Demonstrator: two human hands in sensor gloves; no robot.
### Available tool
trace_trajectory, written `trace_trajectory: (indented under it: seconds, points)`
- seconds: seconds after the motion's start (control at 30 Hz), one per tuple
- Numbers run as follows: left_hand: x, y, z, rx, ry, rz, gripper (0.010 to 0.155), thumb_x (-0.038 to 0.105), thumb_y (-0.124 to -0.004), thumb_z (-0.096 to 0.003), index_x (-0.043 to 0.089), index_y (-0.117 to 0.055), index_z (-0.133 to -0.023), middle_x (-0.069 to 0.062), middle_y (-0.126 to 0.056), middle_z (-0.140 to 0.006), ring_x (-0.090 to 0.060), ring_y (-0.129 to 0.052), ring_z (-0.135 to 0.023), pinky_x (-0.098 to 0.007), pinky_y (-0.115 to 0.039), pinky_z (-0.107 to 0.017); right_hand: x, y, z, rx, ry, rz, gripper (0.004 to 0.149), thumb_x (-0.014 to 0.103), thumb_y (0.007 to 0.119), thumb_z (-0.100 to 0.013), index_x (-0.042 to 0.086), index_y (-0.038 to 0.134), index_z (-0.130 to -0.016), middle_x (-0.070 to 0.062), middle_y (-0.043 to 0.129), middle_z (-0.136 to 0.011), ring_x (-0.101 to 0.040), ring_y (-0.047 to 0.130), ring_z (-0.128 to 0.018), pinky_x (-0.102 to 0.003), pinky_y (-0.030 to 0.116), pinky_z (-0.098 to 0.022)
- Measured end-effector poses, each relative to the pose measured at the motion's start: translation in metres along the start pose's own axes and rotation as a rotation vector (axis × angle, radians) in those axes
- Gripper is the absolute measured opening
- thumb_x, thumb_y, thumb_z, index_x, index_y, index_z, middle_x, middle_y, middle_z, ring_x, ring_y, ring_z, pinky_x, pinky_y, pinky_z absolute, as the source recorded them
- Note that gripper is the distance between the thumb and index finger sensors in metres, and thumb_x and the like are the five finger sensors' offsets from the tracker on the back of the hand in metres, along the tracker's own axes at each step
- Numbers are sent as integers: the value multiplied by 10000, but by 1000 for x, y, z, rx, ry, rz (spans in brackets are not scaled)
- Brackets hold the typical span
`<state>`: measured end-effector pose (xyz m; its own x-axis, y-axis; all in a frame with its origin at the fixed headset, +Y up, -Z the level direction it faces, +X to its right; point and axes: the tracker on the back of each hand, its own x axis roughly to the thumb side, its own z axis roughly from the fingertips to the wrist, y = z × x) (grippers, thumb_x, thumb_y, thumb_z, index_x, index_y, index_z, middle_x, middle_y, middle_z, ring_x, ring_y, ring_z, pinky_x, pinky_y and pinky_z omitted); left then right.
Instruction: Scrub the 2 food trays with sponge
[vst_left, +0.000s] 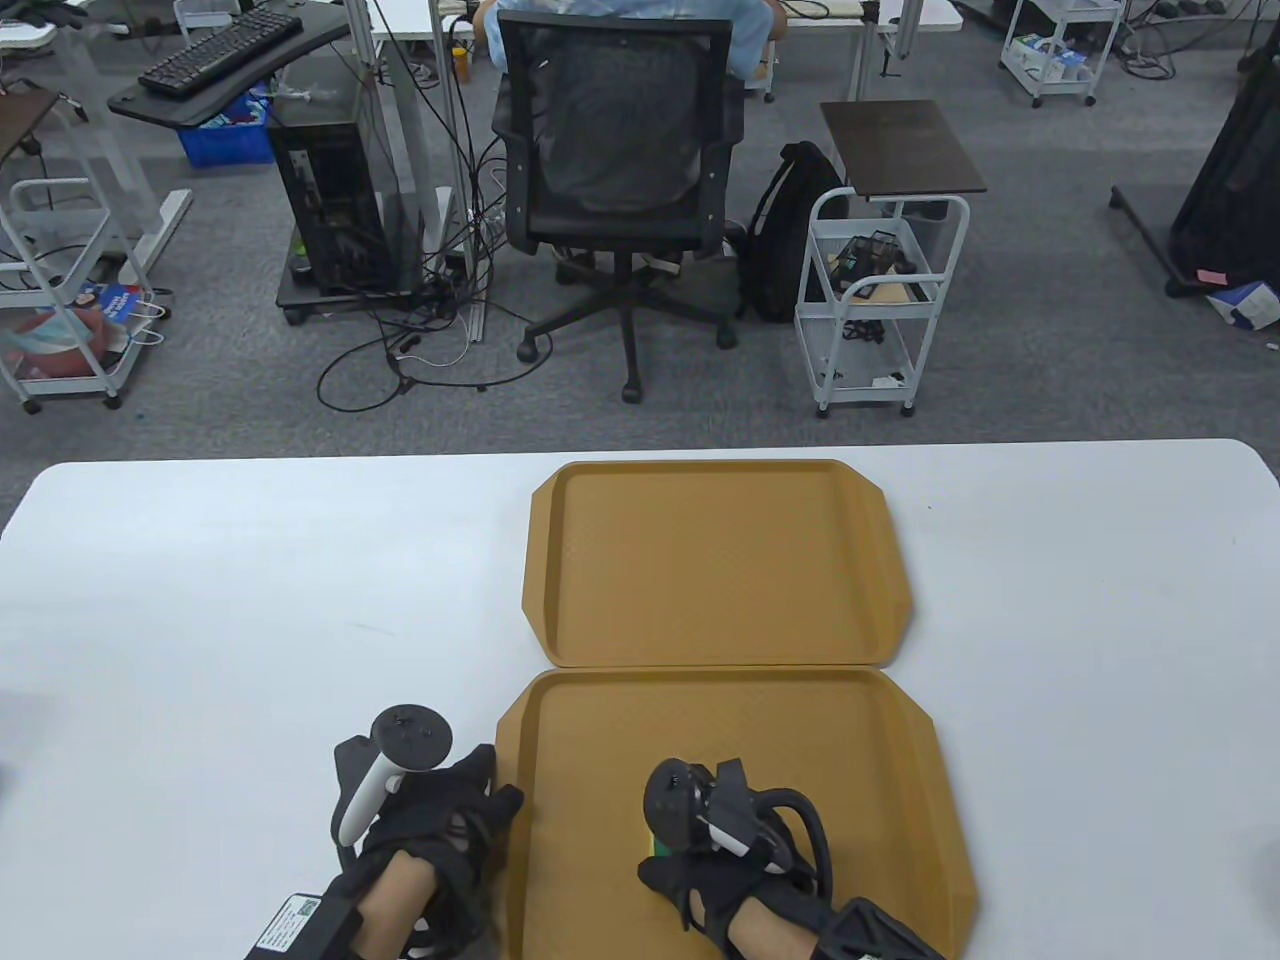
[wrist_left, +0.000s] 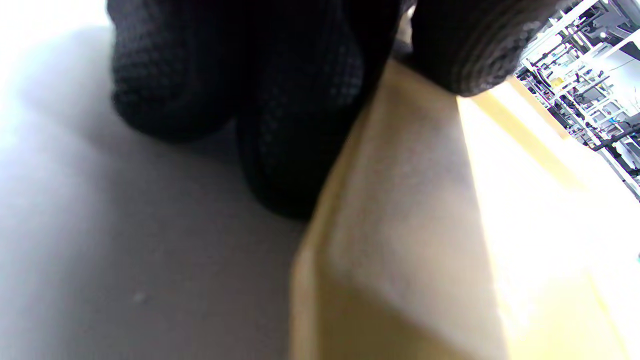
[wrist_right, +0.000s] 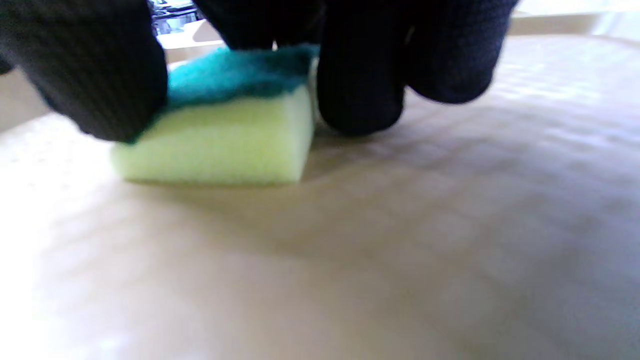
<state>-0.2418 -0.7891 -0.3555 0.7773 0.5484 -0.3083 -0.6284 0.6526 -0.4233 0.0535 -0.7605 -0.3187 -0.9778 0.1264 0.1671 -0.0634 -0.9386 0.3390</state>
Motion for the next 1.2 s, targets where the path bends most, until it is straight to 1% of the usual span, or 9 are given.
trace_trajectory:
  seconds: [0.33,0.5,0.6,0.83,0.97,1.03,1.13,1.2]
  points:
    - [0,0,0,0,4,2,732,497,-788,-448,243,-546,-1090,99,-1028,-649,-160,-1156,-286,-343,-969,-276,-69,-6,17,0,111,7,840,553,888,-408,229,506,-1083,-125,489,-1135,-330,837,-696,-529,753,-569]
    - [0,0,0,1,4,2,731,497,-788,-448,242,-546,-1090,99,-1028,-649,-160,-1155,-286,-343,-969,-276,-95,-7,24,3,150,10,836,546,888,-410,232,506,-1083,-124,487,-1136,-332,834,-704,-536,750,-574]
    - [0,0,0,1,4,3,731,497,-789,-448,243,-547,-1089,99,-1027,-650,-161,-1155,-285,-343,-968,-276,-107,-8,28,7,173,15,824,522,889,-416,233,503,-1084,-117,479,-1141,-338,828,-714,-539,747,-581]
    - [0,-1,1,11,6,-5,731,497,-786,-448,240,-549,-1090,98,-1028,-649,-160,-1154,-287,-344,-967,-278,-119,-5,34,-12,203,20,799,488,884,-433,228,502,-1085,-119,471,-1146,-361,823,-744,-539,746,-584]
    - [1,-1,1,20,8,-8,729,498,-785,-448,239,-552,-1088,97,-1028,-648,-159,-1152,-289,-345,-965,-279,-115,-5,35,-39,216,90,781,477,881,-439,209,524,-1080,-135,501,-1138,-378,850,-752,-525,773,-567]
    - [1,-2,2,27,9,-12,726,500,-784,-448,238,-558,-1087,96,-1029,-645,-157,-1150,-289,-345,-964,-278,-114,-4,36,-47,221,76,770,466,880,-445,205,528,-1079,-141,502,-1137,-383,854,-770,-527,777,-570]
    - [1,-2,2,36,11,-18,727,503,-782,-448,234,-559,-1086,97,-1028,-645,-155,-1149,-289,-345,-962,-279,-112,-2,37,-88,247,61,748,456,884,-451,205,551,-1071,-142,520,-1130,-391,864,-765,-529,784,-571]
    - [0,-4,3,45,10,-18,735,508,-774,-452,231,-540,-1090,100,-1017,-649,-157,-1138,-289,-346,-953,-282,-110,-4,38,-107,280,77,733,409,892,-456,182,560,-1070,-172,531,-1121,-408,873,-775,-527,804,-579]
